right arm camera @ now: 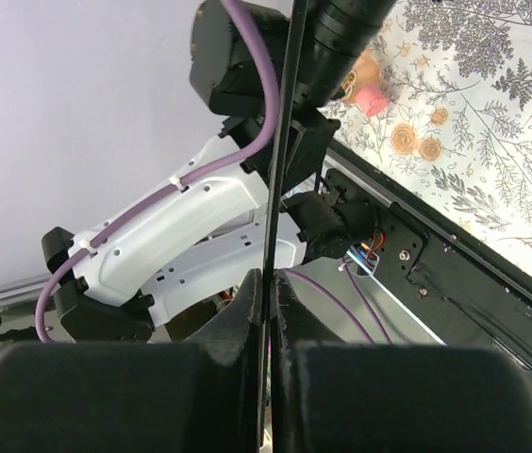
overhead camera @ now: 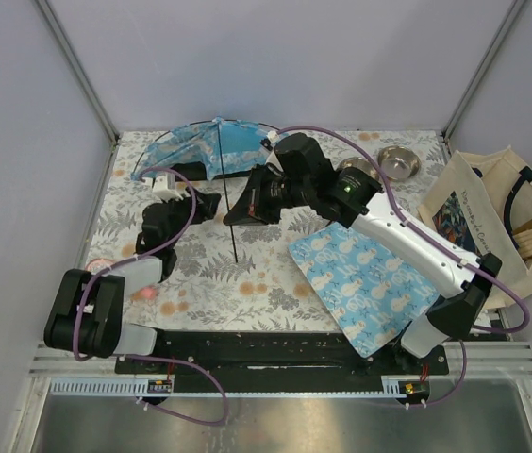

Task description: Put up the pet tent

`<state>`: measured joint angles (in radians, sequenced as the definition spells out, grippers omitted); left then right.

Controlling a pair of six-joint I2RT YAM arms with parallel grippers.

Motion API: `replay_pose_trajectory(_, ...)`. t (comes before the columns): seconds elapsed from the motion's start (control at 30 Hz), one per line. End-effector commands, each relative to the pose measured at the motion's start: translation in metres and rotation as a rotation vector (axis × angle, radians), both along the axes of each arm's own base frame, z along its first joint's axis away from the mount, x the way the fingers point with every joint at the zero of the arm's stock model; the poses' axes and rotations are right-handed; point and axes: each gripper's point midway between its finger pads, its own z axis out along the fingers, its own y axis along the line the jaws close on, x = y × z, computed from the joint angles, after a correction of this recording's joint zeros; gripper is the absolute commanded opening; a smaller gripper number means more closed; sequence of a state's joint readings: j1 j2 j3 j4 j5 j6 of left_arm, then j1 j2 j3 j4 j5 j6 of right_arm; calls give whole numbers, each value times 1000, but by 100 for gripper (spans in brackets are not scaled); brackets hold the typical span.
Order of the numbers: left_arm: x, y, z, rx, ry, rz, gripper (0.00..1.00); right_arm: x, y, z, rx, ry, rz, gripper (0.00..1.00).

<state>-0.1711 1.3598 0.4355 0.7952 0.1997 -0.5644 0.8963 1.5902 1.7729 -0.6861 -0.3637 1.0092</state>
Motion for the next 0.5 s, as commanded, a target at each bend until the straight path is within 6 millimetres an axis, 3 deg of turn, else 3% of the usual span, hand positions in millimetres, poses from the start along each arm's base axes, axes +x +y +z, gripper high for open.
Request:
replay_pose_trajectory(0.0, 36, 10, 66, 90, -254, 64, 71, 18, 1, 31, 76, -77, -30, 0)
replay_pose_trajectory(0.3, 76, 15, 37, 205, -191, 89, 68, 22, -7, 41, 96, -84, -54, 0)
replay_pose_trajectory(0.47, 95, 19, 31, 252, -191, 90, 58, 23, -9, 46, 113, -89, -57, 0)
